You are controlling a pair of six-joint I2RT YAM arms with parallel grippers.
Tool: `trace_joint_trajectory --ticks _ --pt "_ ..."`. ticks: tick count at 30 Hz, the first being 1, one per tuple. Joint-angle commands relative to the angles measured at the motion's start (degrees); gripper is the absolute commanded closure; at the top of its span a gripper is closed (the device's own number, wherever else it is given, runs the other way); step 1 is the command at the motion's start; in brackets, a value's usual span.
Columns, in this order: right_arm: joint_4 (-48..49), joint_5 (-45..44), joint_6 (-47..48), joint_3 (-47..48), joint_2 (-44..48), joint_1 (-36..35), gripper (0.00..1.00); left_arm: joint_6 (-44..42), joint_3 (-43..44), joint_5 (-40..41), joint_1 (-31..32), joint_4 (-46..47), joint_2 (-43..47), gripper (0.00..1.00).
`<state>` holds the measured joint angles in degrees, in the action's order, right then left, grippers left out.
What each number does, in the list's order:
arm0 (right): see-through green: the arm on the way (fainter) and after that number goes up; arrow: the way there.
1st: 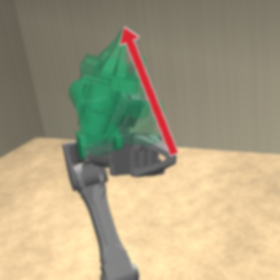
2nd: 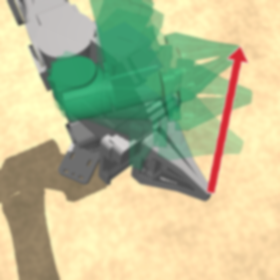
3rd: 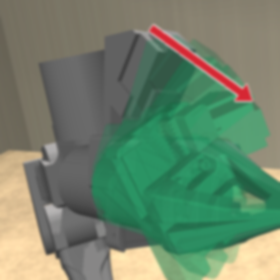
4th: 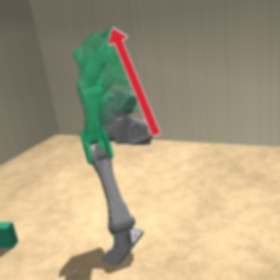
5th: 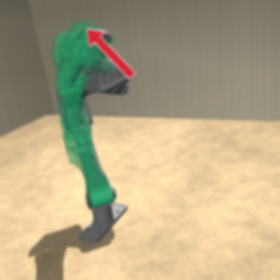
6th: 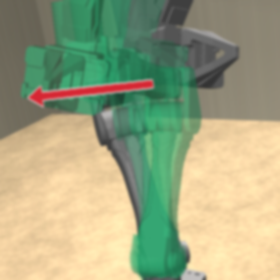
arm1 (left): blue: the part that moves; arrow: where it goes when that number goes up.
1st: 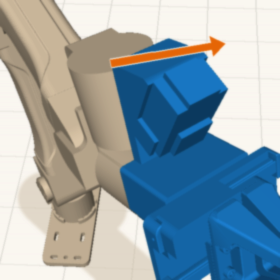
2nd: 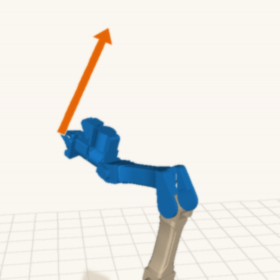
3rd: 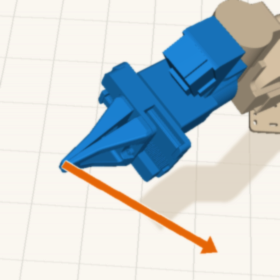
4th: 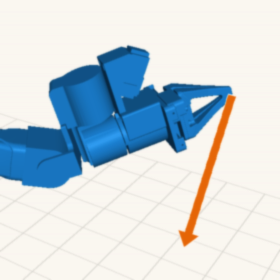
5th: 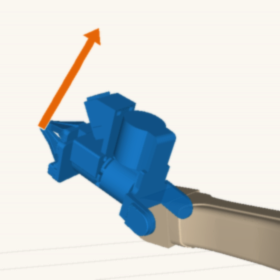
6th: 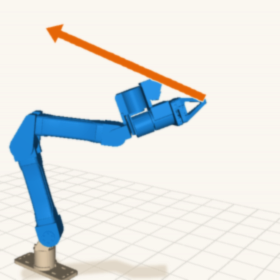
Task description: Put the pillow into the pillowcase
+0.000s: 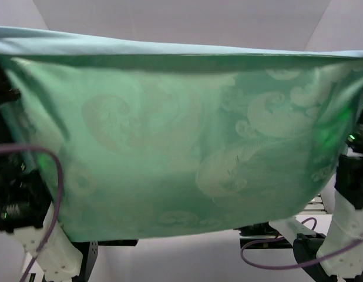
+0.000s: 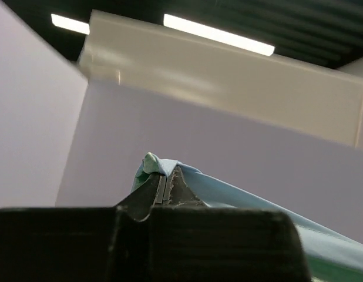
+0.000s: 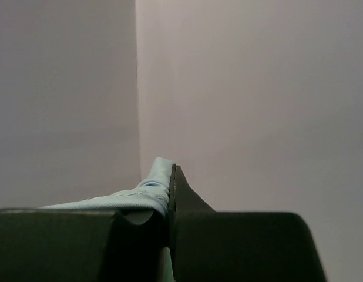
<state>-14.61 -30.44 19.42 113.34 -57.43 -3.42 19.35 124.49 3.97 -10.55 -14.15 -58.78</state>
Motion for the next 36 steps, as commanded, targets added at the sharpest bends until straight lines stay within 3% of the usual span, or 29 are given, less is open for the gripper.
trace_joint_trajectory --ticks 1,4,5,10,11,13,14,15,16,17,20,27,36 --pt "-2.09 -5.26 -0.85 -8.99 -7.60 1.31 1.00 0.59 -11.26 11.25 -0.97 -4.04 -8.71 1.00" --pt "0.19 1.85 -4.30 -20.85 -11.82 1.40 1.00 4.02 -25.48 8.26 -0.97 1.83 -10.38 1.00" --pt "1.24 3.79 -5.09 -23.66 -13.13 1.40 1.00 4.89 -34.05 7.64 -0.88 3.94 -10.73 1.00" --pt "13.54 15.74 -12.64 -40.52 -23.85 1.40 1.00 8.86 -51.95 5.18 -0.97 11.84 -18.09 1.00" --pt "13.90 17.76 -13.00 -41.44 -26.13 1.40 0.98 9.38 -54.33 5.43 -0.97 12.65 -20.21 0.86" --pt "12.69 21.55 -14.67 -37.61 -36.40 1.40 0.80 9.74 -55.49 5.35 -0.97 11.27 -26.09 0.46" --pt "10.15 22.17 -14.76 -34.10 -40.27 1.40 0.50 9.65 -53.40 5.09 -0.97 8.55 -33.51 0.10" --pt "6.47 20.00 -16.59 -29.54 -48.66 1.40 0.38 9.65 -49.73 5.78 -0.88 4.53 -37.50 0.02" --pt "-4.70 17.89 -17.22 -18.18 -52.74 1.40 0.12 9.56 -40.73 6.83 -0.88 -4.04 -41.20 0.02" --pt "-8.81 16.48 -18.18 -13.46 -55.74 1.40 0.11 9.04 -36.11 7.54 -0.97 -7.78 -46.98 0.02" --pt "-11.86 13.12 -18.98 -9.88 -57.98 1.31 0.11 7.54 -28.07 8.42 -0.79 -12.31 -49.32 0.02" --pt "-1.04 18.47 -18.98 -24.29 -36.82 1.31 0.11 6.49 -38.17 6.40 -0.88 -0.88 -33.79 0.02" --pt "-11.05 26.89 -24.07 -26.23 -27.66 1.31 0.11 5.61 -40.01 7.64 -0.88 -5.62 -23.41 0.02"
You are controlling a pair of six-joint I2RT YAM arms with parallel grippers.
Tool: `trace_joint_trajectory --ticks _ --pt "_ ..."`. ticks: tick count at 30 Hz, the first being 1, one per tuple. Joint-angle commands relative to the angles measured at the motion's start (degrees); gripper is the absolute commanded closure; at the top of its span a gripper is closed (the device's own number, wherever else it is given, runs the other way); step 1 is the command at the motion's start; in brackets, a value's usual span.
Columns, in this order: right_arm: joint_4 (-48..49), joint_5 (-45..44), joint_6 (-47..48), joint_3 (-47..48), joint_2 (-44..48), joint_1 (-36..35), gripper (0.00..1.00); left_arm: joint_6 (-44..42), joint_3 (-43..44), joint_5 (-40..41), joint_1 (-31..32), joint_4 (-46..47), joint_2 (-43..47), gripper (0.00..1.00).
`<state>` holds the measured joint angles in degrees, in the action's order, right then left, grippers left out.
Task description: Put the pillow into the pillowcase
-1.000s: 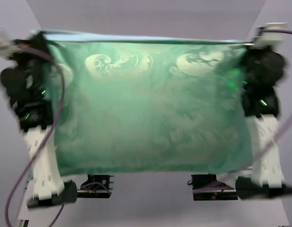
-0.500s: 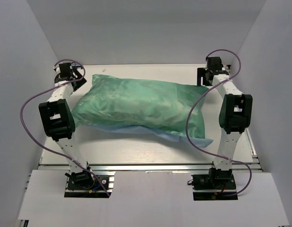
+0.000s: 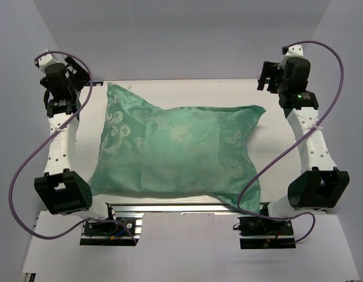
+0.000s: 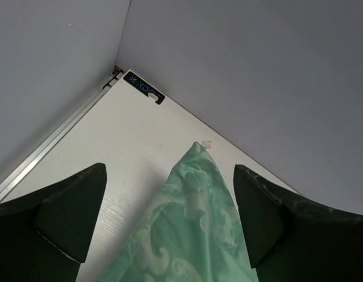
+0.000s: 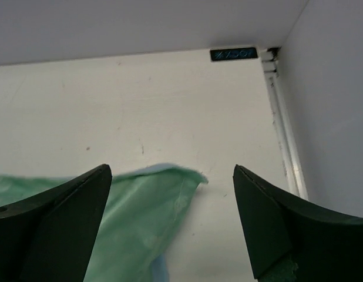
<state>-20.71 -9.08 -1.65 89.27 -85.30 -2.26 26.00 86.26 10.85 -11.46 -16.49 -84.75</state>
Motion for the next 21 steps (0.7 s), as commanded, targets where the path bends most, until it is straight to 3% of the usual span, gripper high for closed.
trace_joint_trajectory --ticks 1,5,8,18,21 --pt "-4.95 7.74 -3.27 -4.44 1.00 0.15 0.11 -1.12 -2.49 0.58 0.04 -3.46 3.79 0.02" --pt "-3.47 19.50 -5.91 -9.98 4.51 0.15 0.11 -0.95 -6.80 0.31 0.04 -3.90 10.11 0.02" --pt "-1.53 23.66 -6.87 -12.97 6.10 0.07 0.11 -0.16 -9.35 -0.91 0.13 -4.86 12.23 0.02" --pt "-4.17 15.69 -11.96 -15.88 13.04 0.15 0.11 4.85 -11.81 4.70 0.04 -16.72 15.93 0.02" --pt "-3.21 10.85 -14.44 -19.47 16.91 0.24 0.11 4.33 -12.69 4.27 0.04 -16.56 16.63 0.02"
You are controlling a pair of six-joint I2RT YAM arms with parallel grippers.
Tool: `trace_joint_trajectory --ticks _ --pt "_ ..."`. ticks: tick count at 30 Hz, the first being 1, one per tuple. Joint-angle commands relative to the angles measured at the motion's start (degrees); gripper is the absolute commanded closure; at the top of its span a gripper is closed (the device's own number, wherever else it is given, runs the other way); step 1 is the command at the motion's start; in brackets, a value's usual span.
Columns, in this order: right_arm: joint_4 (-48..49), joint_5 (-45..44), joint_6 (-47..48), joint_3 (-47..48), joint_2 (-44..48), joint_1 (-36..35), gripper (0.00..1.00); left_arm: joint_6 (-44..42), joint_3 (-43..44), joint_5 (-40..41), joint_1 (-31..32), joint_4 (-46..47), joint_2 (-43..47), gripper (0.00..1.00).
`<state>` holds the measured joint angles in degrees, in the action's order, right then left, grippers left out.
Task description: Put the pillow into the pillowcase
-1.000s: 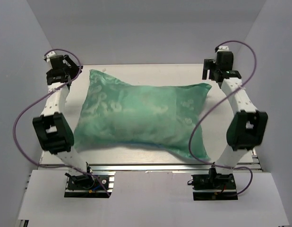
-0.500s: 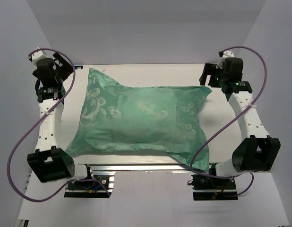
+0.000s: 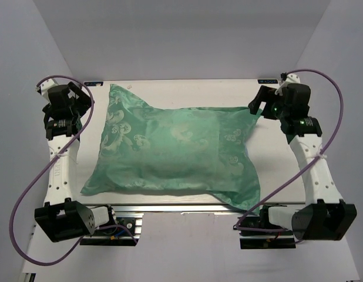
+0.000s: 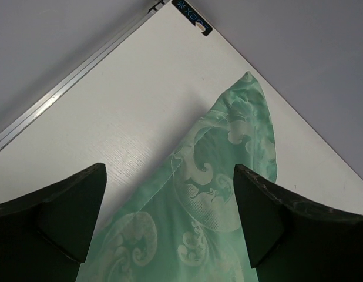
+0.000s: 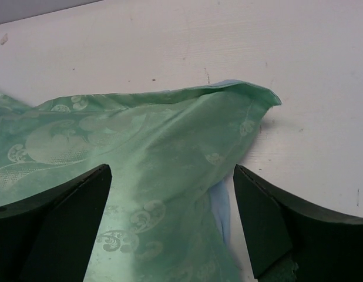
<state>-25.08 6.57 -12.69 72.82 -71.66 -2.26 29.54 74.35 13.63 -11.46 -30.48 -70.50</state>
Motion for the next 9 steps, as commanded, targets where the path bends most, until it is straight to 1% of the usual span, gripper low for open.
trace_joint_trajectory --ticks 1,5,9 --pt "1.61 -5.59 -3.31 -4.08 4.41 0.15 0.11 0.78 -1.13 1.58 0.04 -2.48 2.82 0.02" --pt "4.42 -8.41 -2.34 -8.65 10.38 0.15 0.11 0.87 -2.01 1.67 0.13 -3.01 3.52 0.02" --pt "4.34 -8.24 -2.17 -8.75 11.45 0.15 0.10 0.87 -2.54 2.02 0.04 -3.18 4.23 0.02"
